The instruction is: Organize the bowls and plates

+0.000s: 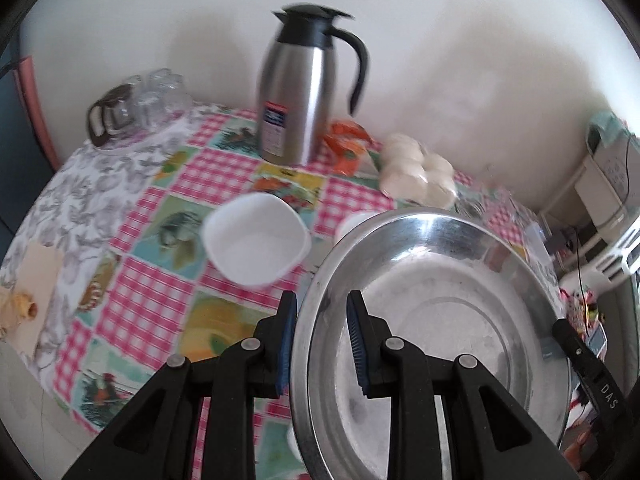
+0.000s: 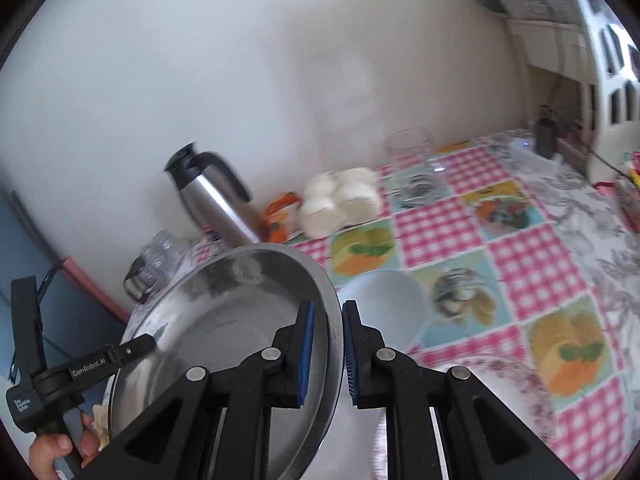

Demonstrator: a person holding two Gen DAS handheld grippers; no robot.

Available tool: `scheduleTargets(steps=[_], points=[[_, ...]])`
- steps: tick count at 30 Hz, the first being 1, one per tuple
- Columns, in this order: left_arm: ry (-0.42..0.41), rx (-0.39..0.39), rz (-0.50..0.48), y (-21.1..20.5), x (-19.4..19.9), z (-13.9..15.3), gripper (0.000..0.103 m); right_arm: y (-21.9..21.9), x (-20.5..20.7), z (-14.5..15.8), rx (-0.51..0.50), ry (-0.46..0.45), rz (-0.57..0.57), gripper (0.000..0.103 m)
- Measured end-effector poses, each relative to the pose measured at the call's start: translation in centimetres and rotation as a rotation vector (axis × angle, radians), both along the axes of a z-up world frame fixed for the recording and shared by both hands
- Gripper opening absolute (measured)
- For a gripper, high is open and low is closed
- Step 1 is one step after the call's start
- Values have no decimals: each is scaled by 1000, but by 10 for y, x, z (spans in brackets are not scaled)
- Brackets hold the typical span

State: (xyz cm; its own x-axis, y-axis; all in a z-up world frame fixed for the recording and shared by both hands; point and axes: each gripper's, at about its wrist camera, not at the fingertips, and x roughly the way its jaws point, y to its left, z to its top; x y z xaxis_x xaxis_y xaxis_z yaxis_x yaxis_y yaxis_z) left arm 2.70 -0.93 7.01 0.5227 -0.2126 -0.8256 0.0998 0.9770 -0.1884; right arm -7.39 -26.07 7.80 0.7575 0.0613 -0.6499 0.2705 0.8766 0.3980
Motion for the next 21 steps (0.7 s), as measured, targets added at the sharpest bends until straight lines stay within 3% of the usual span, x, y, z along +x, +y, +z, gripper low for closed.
scheduleTargets(steps=[8, 21], points=[[77, -12, -22, -17, -3, -38, 27, -19, -6, -28, -18, 108, -7, 16], [159, -15, 19, 9, -15, -65, 27, 4, 1, -61, -68, 242, 66, 16]])
